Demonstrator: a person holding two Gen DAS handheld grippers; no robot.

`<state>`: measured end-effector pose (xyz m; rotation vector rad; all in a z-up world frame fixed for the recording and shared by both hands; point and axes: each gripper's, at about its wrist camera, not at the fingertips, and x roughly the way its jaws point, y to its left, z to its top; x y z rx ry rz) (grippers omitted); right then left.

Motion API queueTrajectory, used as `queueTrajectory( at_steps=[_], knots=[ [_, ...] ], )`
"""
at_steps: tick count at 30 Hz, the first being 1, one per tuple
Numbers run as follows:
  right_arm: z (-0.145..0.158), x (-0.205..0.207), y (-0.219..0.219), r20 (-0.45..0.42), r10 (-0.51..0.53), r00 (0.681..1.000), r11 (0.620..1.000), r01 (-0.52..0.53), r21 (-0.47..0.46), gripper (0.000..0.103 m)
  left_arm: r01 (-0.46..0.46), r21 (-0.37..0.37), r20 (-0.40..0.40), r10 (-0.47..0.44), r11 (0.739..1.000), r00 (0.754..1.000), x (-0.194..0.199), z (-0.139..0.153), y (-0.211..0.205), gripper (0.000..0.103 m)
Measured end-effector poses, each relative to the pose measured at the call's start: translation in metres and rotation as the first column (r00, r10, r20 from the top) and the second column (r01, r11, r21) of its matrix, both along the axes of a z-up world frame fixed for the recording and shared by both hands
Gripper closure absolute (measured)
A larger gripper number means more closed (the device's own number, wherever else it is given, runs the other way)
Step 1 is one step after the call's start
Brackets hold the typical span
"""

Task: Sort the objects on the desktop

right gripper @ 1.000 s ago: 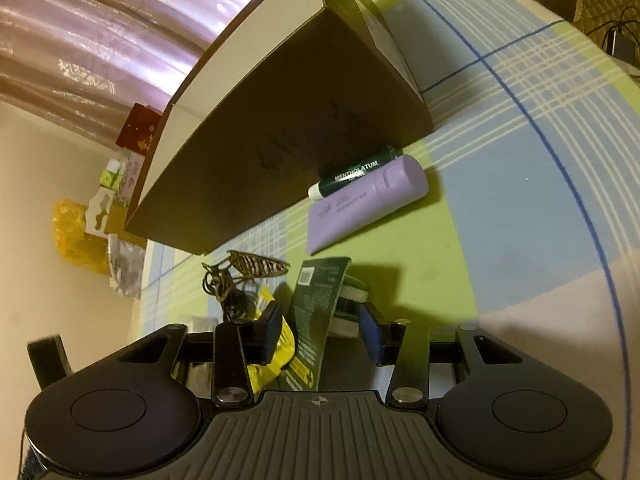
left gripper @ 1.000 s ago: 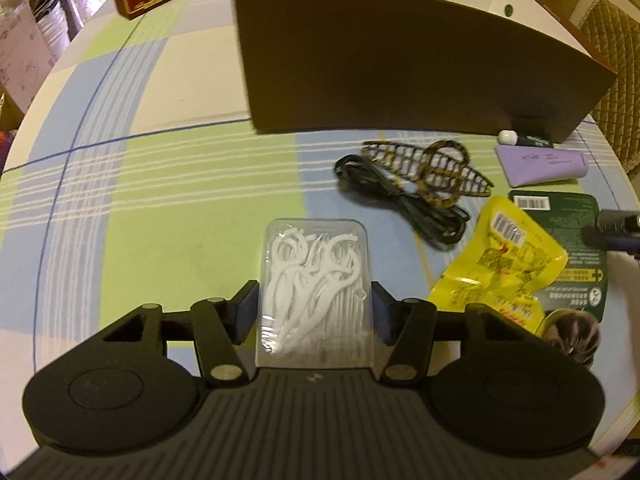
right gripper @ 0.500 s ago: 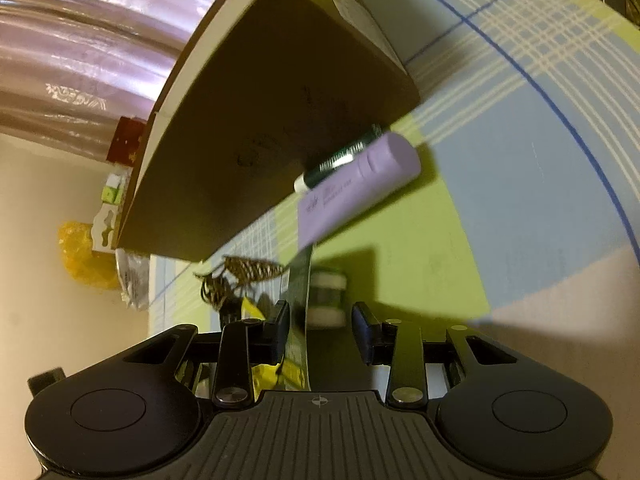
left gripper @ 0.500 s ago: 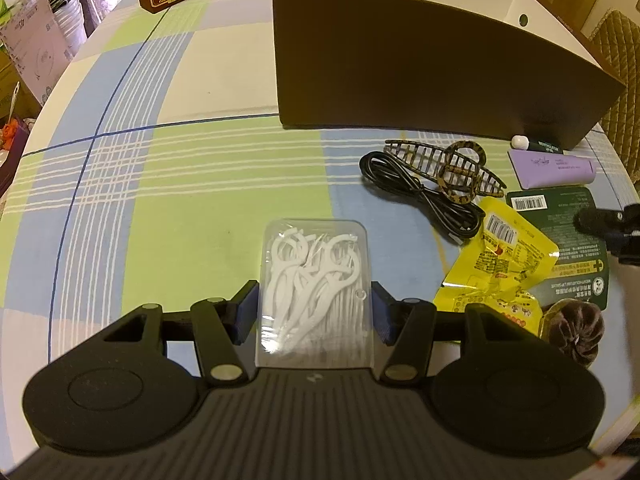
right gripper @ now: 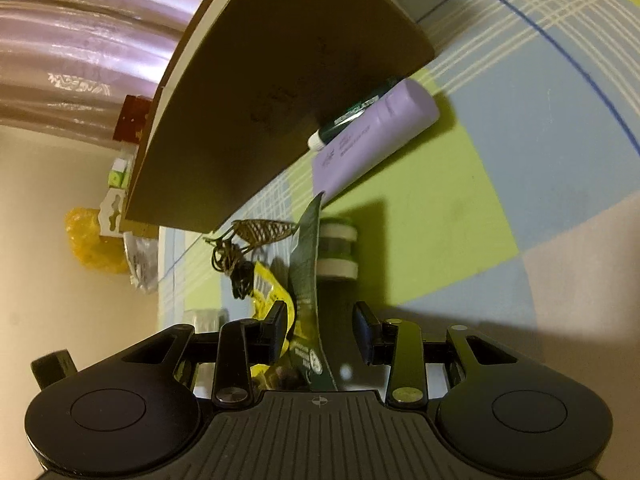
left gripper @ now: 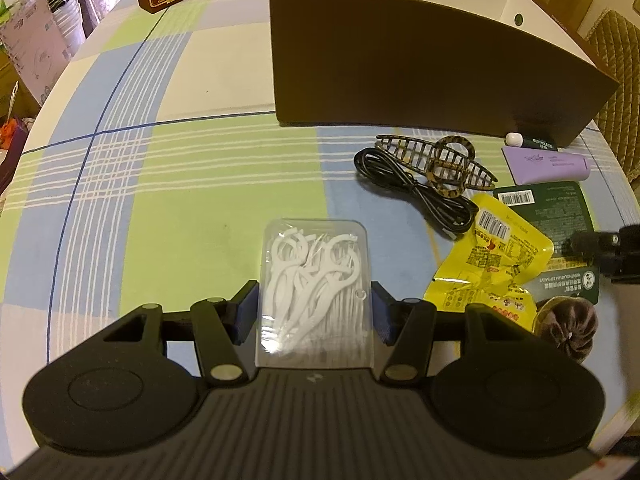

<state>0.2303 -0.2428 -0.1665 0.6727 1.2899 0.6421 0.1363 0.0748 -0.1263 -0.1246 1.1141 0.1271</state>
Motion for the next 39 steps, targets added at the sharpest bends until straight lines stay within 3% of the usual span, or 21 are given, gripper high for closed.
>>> queueTrajectory(
  at_steps=[2,4,6,21,29,39],
  knots=[
    [-0.001,0.0,0.003,0.003,0.0,1.0,1.0,0.0,0.008,0.071,-0.002,0.0,-0.001,0.002,1.0,1.0,-0.001,-0.001,0.001,0.05],
    [-0.002,0.001,0.005,0.0,-0.003,1.0,1.0,0.003,0.011,0.096,0.0,-0.001,0.0,0.0,1.0,1.0,-0.002,-0.001,0.001,0.05],
    [-0.002,0.001,0.003,-0.004,-0.01,1.0,0.999,0.011,0.04,0.101,0.005,-0.002,0.007,-0.005,1.0,1.0,-0.004,0.001,0.0,0.05],
    [0.05,-0.013,-0.01,0.177,-0.017,0.984,0.999,0.022,-0.031,0.103,0.045,-0.02,0.057,-0.044,0.999,0.997,-0.009,0.024,-0.002,0.05],
    [0.074,-0.016,-0.013,0.215,-0.025,0.976,1.0,0.026,-0.004,0.103,0.102,-0.031,0.096,-0.098,0.994,0.991,-0.004,0.046,-0.014,0.05],
    [0.096,-0.007,-0.021,0.2,-0.029,0.979,0.997,0.015,0.069,0.103,0.147,-0.033,0.159,-0.141,0.989,0.977,0.007,0.078,-0.017,0.05]
  ],
)
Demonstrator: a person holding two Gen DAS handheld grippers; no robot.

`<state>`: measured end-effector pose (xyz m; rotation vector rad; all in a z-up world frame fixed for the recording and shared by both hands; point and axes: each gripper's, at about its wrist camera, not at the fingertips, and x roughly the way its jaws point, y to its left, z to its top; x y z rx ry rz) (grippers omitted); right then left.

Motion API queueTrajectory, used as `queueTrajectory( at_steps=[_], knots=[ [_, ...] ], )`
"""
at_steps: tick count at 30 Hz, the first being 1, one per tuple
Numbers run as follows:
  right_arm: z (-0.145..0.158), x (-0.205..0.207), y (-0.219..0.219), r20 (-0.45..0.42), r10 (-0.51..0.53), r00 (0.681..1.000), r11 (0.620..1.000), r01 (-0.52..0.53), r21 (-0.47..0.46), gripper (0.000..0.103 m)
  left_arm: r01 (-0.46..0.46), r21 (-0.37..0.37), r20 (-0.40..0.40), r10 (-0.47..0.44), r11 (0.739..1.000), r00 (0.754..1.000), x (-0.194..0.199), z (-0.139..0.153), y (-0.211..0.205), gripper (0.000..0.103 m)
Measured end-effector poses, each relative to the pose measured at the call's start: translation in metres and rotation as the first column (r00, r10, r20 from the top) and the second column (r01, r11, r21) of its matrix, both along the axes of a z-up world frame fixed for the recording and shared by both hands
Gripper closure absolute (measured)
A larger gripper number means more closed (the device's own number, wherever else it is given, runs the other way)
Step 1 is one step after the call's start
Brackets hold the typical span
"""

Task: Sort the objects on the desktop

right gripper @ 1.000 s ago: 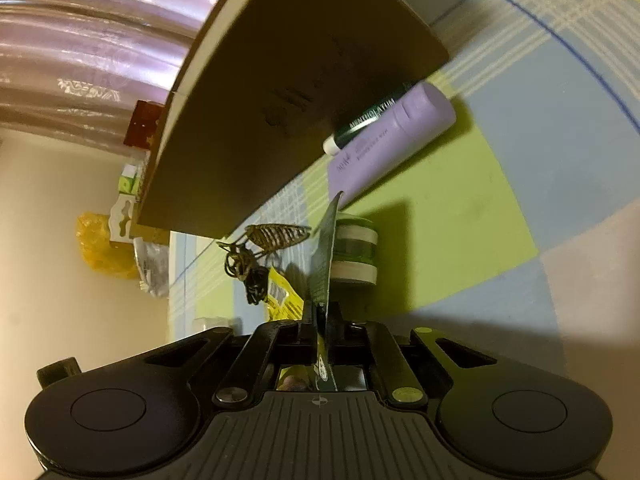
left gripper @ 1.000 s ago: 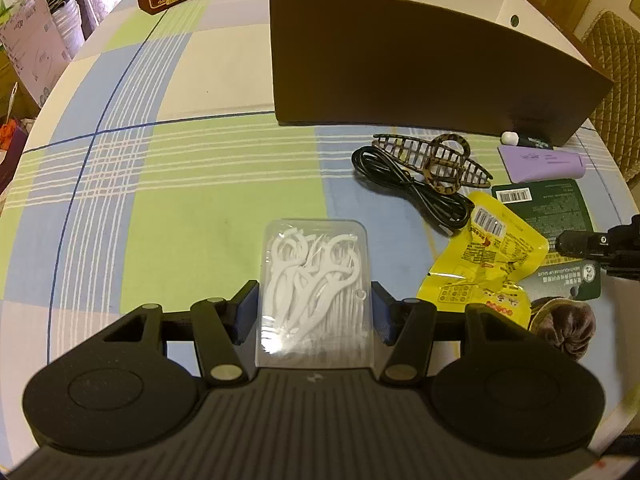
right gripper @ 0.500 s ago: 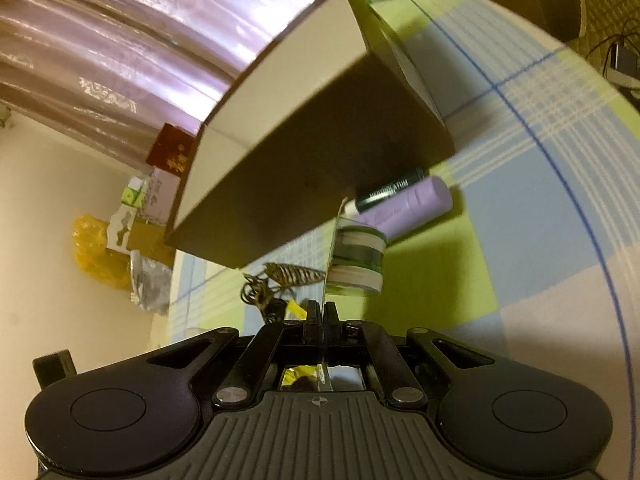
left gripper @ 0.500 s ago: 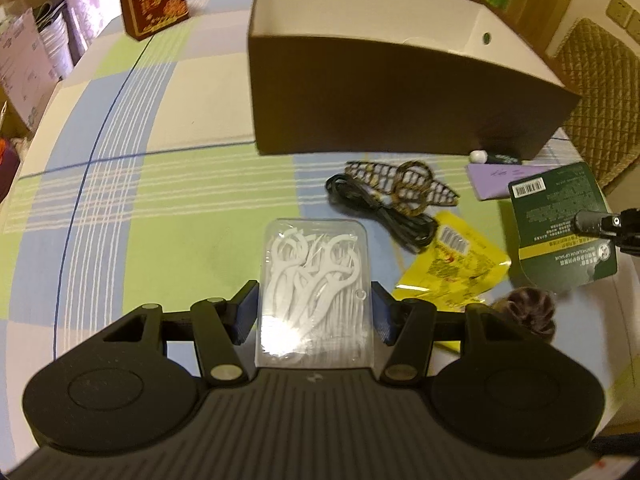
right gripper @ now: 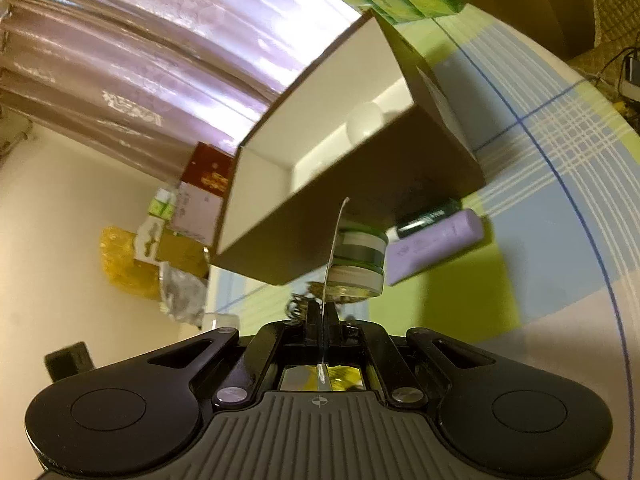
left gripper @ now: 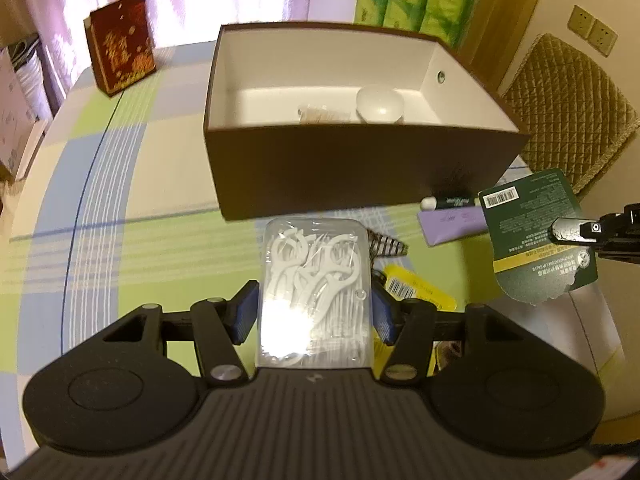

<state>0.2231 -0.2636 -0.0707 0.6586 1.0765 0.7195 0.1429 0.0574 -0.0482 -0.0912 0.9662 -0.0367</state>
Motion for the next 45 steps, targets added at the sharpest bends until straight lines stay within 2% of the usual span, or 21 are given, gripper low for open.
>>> queueTrajectory(
  at_steps=[5,13,25,30,36,45],
  knots=[
    [0.016,0.011,-0.001,0.023,0.006,1.0,1.0,-0.006,0.028,0.103,0.015,0.006,0.024,-0.015,1.0,1.0,0.009,0.012,-0.001,0.05],
    [0.041,0.039,0.001,0.104,0.009,0.995,1.0,-0.012,0.021,0.103,0.033,0.025,0.067,-0.035,0.999,0.997,0.032,0.03,-0.001,0.05],
    [0.064,0.095,0.028,0.189,0.027,0.982,0.999,-0.02,-0.036,0.103,0.05,0.064,0.112,-0.057,0.997,0.992,0.091,0.055,0.004,0.05],
    [0.058,0.122,0.04,0.195,0.036,0.98,0.995,-0.017,-0.098,0.103,0.049,0.076,0.11,-0.057,0.996,0.992,0.119,0.055,0.008,0.05],
    [0.048,0.148,0.054,0.191,0.065,0.979,0.982,-0.029,-0.186,0.103,0.059,0.099,0.069,-0.066,0.993,0.995,0.148,0.045,0.007,0.05],
    [0.032,0.164,0.08,0.188,0.17,0.967,0.934,-0.097,-0.344,0.103,0.064,0.115,-0.004,-0.064,0.991,0.998,0.178,0.02,0.009,0.05]
  ],
)
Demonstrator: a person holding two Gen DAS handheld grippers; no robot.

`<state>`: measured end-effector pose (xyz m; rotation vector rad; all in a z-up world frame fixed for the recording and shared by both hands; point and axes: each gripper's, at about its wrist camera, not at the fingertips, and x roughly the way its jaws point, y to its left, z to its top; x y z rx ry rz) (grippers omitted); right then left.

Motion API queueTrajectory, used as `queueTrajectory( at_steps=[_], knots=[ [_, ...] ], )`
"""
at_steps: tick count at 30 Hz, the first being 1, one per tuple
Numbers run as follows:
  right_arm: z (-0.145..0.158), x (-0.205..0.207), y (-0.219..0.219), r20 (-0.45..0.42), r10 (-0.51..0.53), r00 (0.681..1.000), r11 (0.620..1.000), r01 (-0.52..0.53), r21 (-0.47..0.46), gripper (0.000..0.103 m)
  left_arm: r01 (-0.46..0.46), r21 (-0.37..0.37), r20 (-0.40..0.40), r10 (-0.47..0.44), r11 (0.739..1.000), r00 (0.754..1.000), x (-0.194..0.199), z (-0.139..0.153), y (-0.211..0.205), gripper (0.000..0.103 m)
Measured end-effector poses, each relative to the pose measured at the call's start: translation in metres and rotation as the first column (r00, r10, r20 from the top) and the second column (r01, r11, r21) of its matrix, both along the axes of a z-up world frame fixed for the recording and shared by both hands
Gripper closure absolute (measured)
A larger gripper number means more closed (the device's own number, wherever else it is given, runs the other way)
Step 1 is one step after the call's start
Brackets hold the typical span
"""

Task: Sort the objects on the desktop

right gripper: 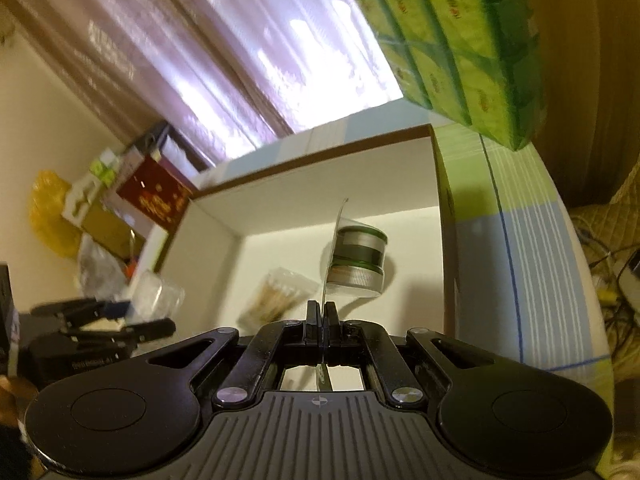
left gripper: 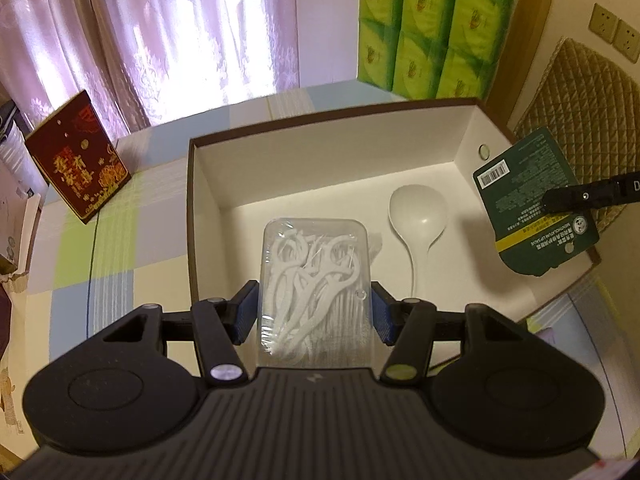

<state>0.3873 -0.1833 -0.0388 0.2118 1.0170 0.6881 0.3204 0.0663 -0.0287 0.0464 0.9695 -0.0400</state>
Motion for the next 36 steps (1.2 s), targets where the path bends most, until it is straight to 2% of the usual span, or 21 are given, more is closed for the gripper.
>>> queueTrajectory(
  at_steps=[3,13,17,20,23,26,28,31,36],
  knots=[
    [-0.003,0.0,0.009,0.018,0.035,0.999,0.998,-0.034,-0.056,0.103,0.003,0.007,-0.022,-0.003,1.0,1.0,0.005,-0.007,0.0,0.05],
    [-0.018,0.003,0.027,0.039,0.099,0.994,0.983,-0.092,-0.159,0.103,0.016,0.031,-0.077,-0.014,0.999,0.997,0.017,-0.028,-0.004,0.05],
    [-0.019,-0.002,0.036,0.101,0.15,0.983,0.964,-0.123,-0.235,0.103,0.021,0.035,-0.087,-0.018,0.999,0.996,0.019,-0.032,-0.005,0.05],
    [-0.021,-0.009,0.045,0.16,0.207,0.965,0.937,-0.149,-0.315,0.103,0.026,0.039,-0.097,-0.022,0.999,0.995,0.02,-0.035,-0.006,0.05],
    [-0.025,-0.021,0.059,0.233,0.286,0.929,0.884,-0.162,-0.438,0.103,0.029,0.043,-0.107,-0.024,0.999,0.994,0.022,-0.039,-0.007,0.05],
    [-0.033,-0.028,0.069,0.262,0.347,0.9,0.836,-0.171,-0.521,0.103,0.029,0.044,-0.116,-0.023,0.999,0.993,0.023,-0.043,-0.007,0.05],
    [-0.039,-0.029,0.071,0.256,0.358,0.898,0.826,-0.177,-0.535,0.103,0.03,0.045,-0.121,-0.024,0.999,0.992,0.023,-0.044,-0.008,0.05],
    [-0.046,-0.025,0.069,0.232,0.342,0.911,0.835,-0.181,-0.52,0.103,0.031,0.045,-0.125,-0.025,0.999,0.992,0.023,-0.045,-0.007,0.05],
    [-0.048,-0.016,0.062,0.202,0.292,0.935,0.874,-0.176,-0.452,0.103,0.029,0.045,-0.132,-0.022,0.999,0.991,0.024,-0.048,-0.006,0.05]
  ],
)
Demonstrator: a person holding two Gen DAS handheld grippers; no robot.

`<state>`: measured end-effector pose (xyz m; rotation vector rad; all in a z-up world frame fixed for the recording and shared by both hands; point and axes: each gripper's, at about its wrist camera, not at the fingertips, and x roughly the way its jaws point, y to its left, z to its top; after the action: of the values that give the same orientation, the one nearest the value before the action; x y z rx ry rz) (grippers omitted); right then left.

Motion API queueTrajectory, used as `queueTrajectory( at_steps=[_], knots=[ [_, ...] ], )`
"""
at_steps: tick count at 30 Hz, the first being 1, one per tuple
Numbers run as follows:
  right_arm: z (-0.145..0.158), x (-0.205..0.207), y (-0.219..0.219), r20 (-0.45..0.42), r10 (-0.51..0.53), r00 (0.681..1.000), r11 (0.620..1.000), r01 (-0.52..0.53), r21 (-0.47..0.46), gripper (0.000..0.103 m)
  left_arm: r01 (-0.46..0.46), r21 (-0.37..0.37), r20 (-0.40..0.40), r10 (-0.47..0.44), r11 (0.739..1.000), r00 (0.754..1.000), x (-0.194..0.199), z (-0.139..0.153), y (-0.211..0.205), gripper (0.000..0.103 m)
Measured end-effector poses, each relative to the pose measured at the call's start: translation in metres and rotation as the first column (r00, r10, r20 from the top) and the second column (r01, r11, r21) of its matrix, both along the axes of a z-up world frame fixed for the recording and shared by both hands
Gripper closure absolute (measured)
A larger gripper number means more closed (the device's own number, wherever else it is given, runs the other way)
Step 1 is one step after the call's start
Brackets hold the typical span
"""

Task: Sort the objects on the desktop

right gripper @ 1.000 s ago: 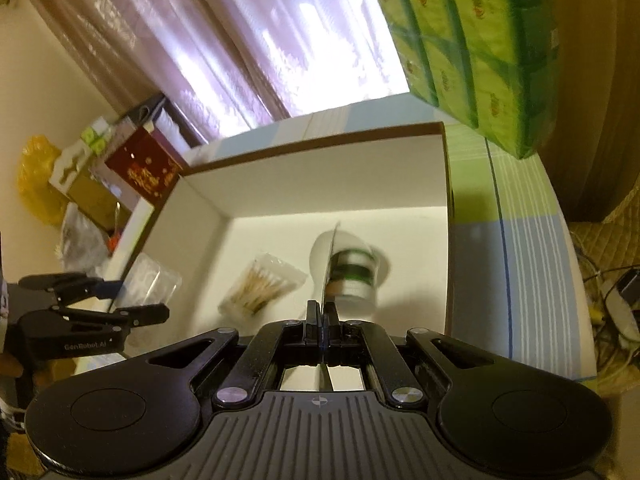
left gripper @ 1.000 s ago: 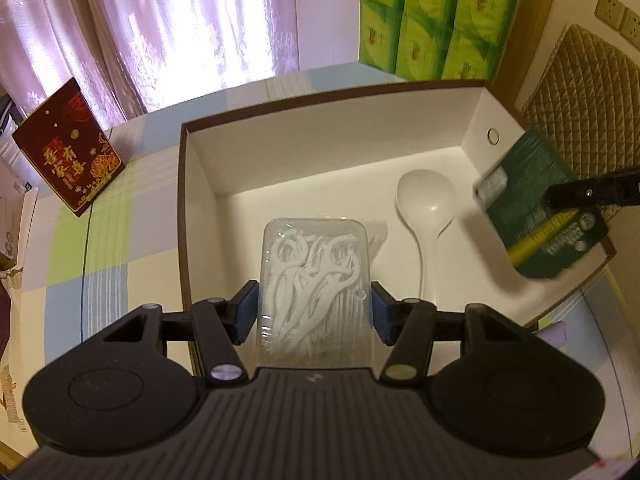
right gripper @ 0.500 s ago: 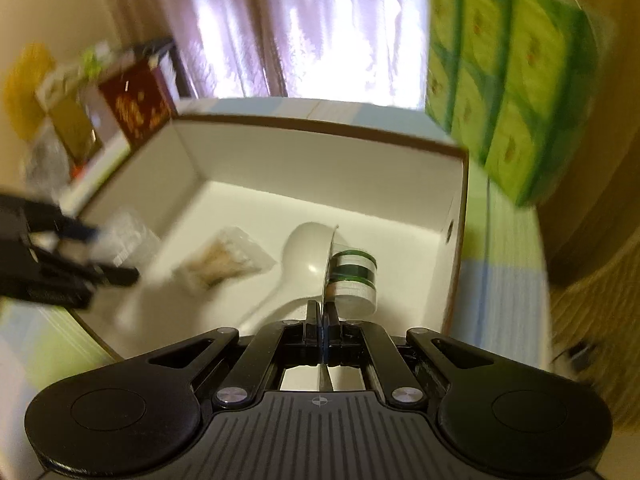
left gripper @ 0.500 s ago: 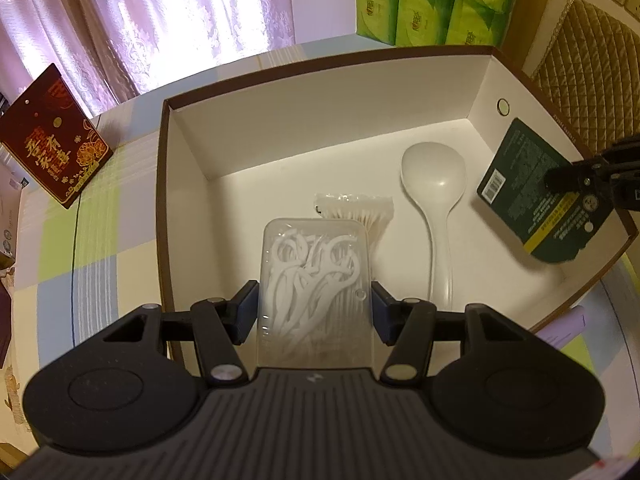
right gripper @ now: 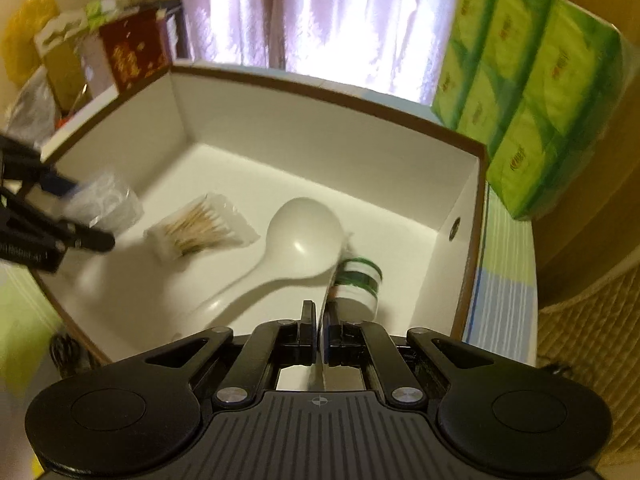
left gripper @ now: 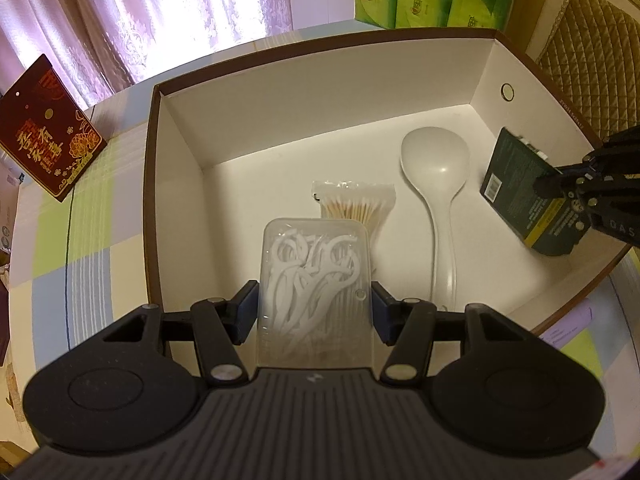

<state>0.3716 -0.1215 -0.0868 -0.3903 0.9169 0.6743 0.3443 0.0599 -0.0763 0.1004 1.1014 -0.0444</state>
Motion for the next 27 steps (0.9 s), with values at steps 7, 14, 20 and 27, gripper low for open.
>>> queueTrajectory(
  at_steps=[7,14,20,27],
  knots=[
    [0.012,0.001,-0.012,-0.011,-0.007,1.0,0.993,0.009,0.118,0.035,-0.002,0.001,-0.013,0.002,1.0,1.0,0.001,-0.005,0.0,0.05],
    [0.016,0.004,-0.019,-0.061,-0.01,0.998,0.987,0.02,0.16,0.031,0.004,0.005,-0.028,-0.004,1.0,1.0,0.001,-0.009,-0.002,0.05],
    [0.02,0.004,-0.021,-0.068,-0.005,0.998,0.986,0.016,0.166,0.024,0.003,0.009,-0.039,-0.003,1.0,0.999,0.004,-0.011,-0.003,0.05],
    [0.021,0.003,-0.023,-0.068,-0.006,0.998,0.985,0.018,0.169,0.019,-0.002,0.024,-0.043,0.003,1.0,0.999,0.004,-0.012,-0.004,0.049]
  ],
)
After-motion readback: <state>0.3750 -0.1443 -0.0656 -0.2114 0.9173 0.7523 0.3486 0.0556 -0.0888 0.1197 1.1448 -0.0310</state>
